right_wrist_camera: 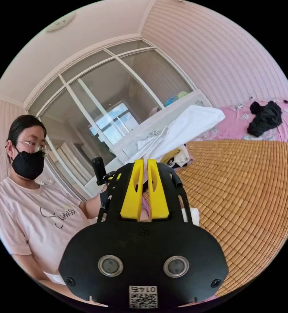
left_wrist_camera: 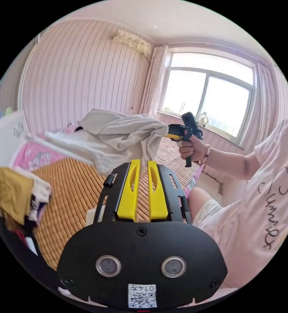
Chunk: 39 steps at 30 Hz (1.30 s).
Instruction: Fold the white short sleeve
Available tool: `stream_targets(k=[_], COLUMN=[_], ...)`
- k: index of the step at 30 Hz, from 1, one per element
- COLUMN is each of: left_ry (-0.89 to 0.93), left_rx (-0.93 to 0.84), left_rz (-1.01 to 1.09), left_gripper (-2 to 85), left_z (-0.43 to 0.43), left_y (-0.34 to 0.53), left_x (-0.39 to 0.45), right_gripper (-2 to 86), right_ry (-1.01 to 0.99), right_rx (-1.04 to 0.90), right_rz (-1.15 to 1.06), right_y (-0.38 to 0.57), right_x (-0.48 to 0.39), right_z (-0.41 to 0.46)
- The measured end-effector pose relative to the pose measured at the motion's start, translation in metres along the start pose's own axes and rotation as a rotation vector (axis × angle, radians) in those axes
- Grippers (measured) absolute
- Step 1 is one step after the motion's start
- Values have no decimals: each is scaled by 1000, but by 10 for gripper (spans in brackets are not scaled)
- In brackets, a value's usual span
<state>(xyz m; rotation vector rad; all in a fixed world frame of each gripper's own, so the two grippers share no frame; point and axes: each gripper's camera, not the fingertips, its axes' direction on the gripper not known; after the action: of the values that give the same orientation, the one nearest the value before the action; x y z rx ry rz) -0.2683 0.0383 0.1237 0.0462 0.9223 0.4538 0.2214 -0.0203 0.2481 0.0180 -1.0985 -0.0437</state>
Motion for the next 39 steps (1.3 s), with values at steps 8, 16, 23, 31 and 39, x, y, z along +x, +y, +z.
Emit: stream_targets(k=[8, 16, 23, 31, 39], left_ry=[-72, -271, -381, -340, -399], left_rx=[-381, -504, -562, -591, -633], left_rz=[-249, -163, -165, -111, 1], left_gripper=[41, 83, 107, 84, 7], left_z=[108, 196, 239, 231, 206], left_y=[67, 1, -27, -29, -31], left_x=[-48, -73, -80, -68, -41], right_gripper=[63, 117, 100, 19, 8], right_ry=[449, 755, 690, 636, 275], right_rx=[-143, -367, -267, -143, 256], right_rz=[290, 151, 364, 283, 420], right_y=[119, 90, 81, 101, 141], right_x=[68, 73, 126, 87, 69], right_z=[-44, 6, 9, -59, -176])
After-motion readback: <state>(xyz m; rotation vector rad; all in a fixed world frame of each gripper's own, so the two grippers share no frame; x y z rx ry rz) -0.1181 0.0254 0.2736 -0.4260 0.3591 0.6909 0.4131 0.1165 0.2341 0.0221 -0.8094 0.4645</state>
